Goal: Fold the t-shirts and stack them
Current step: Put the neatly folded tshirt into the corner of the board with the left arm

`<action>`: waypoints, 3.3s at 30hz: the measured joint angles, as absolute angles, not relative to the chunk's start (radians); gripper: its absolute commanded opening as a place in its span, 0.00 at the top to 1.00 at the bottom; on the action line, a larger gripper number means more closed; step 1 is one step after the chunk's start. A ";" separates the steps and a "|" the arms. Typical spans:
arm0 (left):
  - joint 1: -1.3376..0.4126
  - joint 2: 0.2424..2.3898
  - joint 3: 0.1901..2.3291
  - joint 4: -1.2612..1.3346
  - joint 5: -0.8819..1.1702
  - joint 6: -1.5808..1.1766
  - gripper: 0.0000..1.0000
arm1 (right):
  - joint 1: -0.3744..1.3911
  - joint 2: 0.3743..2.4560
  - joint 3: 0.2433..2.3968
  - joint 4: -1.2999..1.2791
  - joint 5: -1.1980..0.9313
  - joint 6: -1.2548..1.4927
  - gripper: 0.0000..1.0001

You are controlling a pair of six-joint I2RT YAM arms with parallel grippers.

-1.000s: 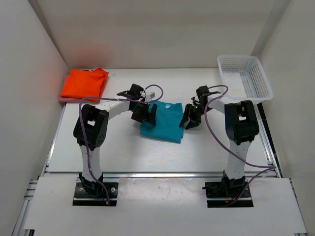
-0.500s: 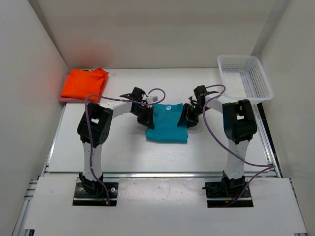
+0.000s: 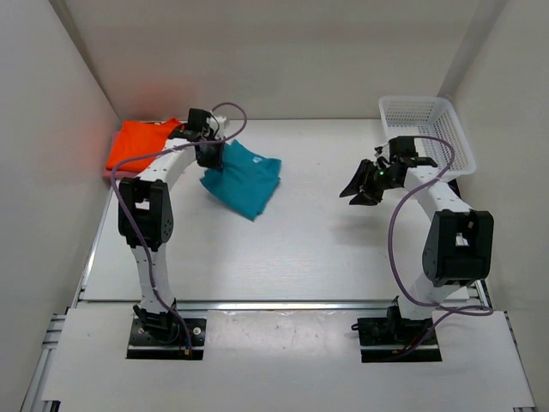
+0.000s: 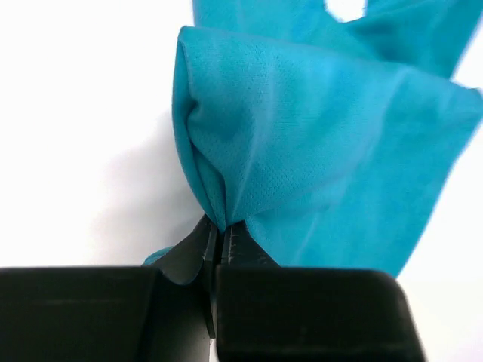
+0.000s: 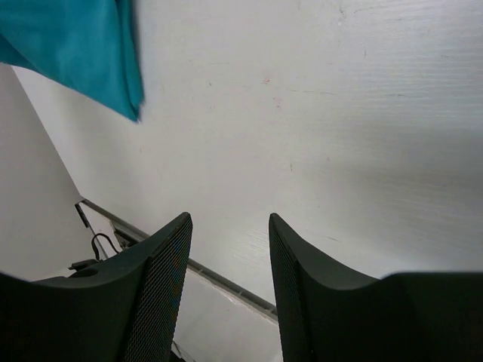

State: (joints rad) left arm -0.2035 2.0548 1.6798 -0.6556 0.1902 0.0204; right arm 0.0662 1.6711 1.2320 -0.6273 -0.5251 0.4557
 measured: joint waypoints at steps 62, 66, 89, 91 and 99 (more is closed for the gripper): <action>0.194 2.375 2.110 -0.390 -0.540 0.430 0.42 | 0.129 1.744 1.386 -0.857 -0.467 0.409 0.46; 0.195 2.401 2.129 -0.410 -0.578 0.427 0.01 | 0.133 1.746 1.393 -0.866 -0.471 0.409 0.46; -0.179 1.919 1.622 -0.501 -0.294 0.273 0.01 | 0.093 1.710 1.399 -0.877 -0.484 0.362 0.38; -0.261 1.863 1.613 -0.527 -0.239 0.264 0.01 | 0.062 1.678 1.396 -0.890 -0.486 0.348 0.35; -0.494 1.664 1.412 -0.639 -0.069 0.254 0.01 | -0.066 1.500 1.288 -0.897 -0.502 0.301 0.17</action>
